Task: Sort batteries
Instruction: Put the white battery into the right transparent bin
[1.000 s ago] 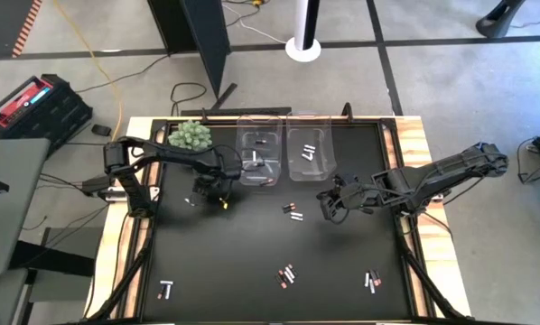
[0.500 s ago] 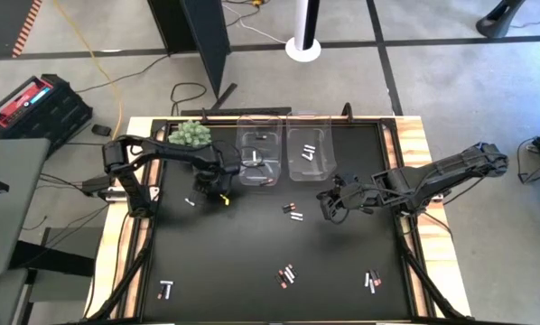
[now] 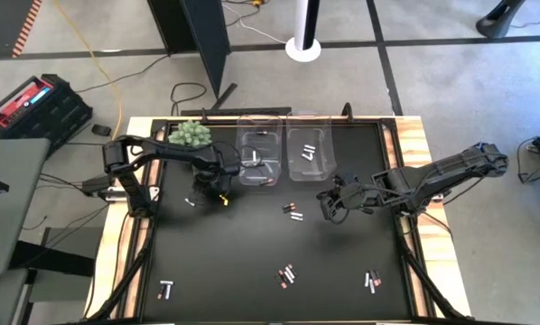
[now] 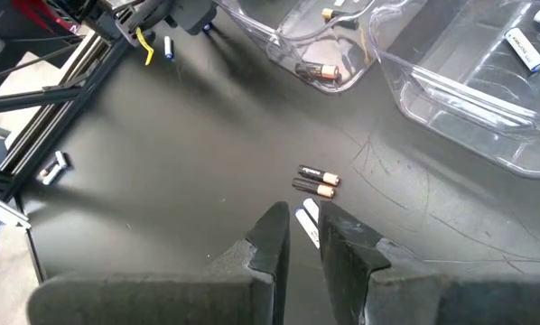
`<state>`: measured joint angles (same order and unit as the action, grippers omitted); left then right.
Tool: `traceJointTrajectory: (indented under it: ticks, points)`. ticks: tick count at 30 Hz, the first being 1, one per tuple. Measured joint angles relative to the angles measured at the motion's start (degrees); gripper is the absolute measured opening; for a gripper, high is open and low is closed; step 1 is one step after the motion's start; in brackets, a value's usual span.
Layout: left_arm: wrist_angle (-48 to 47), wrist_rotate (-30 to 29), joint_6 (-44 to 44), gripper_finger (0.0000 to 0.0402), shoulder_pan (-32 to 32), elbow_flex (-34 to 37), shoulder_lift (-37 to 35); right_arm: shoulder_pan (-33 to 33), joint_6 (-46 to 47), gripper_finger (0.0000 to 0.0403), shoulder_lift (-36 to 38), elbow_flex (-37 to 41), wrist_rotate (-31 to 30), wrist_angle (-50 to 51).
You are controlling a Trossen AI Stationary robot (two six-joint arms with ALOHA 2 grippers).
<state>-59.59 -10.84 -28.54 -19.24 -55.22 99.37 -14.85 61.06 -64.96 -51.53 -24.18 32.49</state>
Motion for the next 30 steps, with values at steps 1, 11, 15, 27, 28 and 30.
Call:
traceJointTrajectory:
  ticks: [1, 11, 15, 27, 28, 30]
  points:
    - [-0.43, -0.2, 0.6, 0.002, 0.04, -0.04, 0.0, 0.0, 0.0, 0.0082, -0.01, 0.0, 0.0, 0.0]
    - [-7.3, -0.49, 6.53, 0.0021, 0.23, -3.63, 0.2, 0.0, -0.2, 0.0082, -0.01, 0.0, 0.0, 0.02]
    - [-10.44, -0.67, 8.75, 0.0022, 1.1, -5.41, 0.14, 0.0, -0.22, 0.0082, -0.01, 0.0, 0.0, 0.04]
    - [-16.2, -0.13, 15.45, 0.0022, 3.82, -7.8, -4.98, 0.0, -0.96, 0.0082, -0.01, 0.0, 0.0, 0.04]
    - [-16.26, -0.13, 16.02, 0.0022, 3.82, -7.8, -6.37, 0.0, -0.99, 0.0082, -0.01, 0.0, 0.0, 0.03]
    - [-16.25, -0.13, 16.88, 0.0022, 3.8, -7.82, -9.2, 0.0, -1.09, 0.0082, -0.01, 0.0, 0.0, 0.04]
